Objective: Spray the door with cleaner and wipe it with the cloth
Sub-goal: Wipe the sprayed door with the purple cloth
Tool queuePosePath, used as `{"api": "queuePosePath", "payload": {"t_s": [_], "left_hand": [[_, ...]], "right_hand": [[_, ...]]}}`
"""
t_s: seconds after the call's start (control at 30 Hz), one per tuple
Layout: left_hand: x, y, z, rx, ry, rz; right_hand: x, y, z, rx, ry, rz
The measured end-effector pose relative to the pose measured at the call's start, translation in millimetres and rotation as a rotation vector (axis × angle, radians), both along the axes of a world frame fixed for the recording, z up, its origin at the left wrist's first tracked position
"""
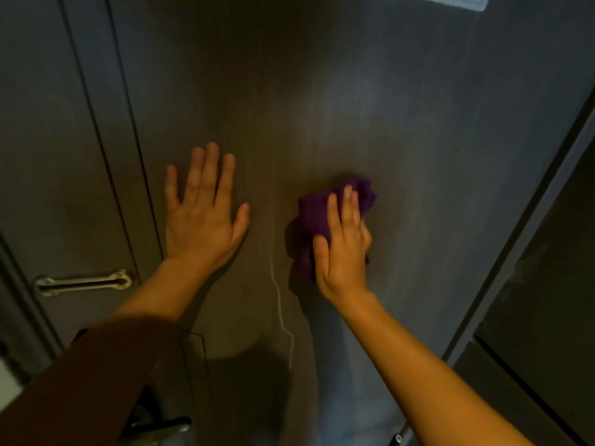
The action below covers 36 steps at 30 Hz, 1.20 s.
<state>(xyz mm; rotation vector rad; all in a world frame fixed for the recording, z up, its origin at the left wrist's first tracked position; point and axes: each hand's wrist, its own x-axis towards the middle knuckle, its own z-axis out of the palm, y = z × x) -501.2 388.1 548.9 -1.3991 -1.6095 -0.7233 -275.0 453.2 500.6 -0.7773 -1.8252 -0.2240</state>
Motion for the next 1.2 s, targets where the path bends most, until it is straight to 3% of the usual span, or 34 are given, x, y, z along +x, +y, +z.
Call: {"api": "queuePosePath", "payload": {"t_s": [0.23,0.37,0.57,0.97,1.1,1.2], "left_hand": [[-25,-11,-45,0.050,0.007,-0.071],[-35,-13,-74,0.128,-0.012,-0.061],[-30,-8,-111,0.213,-0.026,-0.014],[-22,-11,-134,0.129,-0.080,-0.004],[-16,-11,-145,0.119,-0.176,-0.038],[-8,-14,-172,0.085,-0.207,-0.038]], "right_hand": [[-84,-7,71,0.082,-0.019,-0.194],[-99,-6,49,0.128,-0.026,-0.341],[-99,0,-30,0.148,-0.105,-0.375],[-47,8,-166,0.083,-0.393,-0.129],[-21,-10,-176,-0.109,-0.196,0.158],[-23,-17,-161,-0.116,-0.057,0.145]]}}
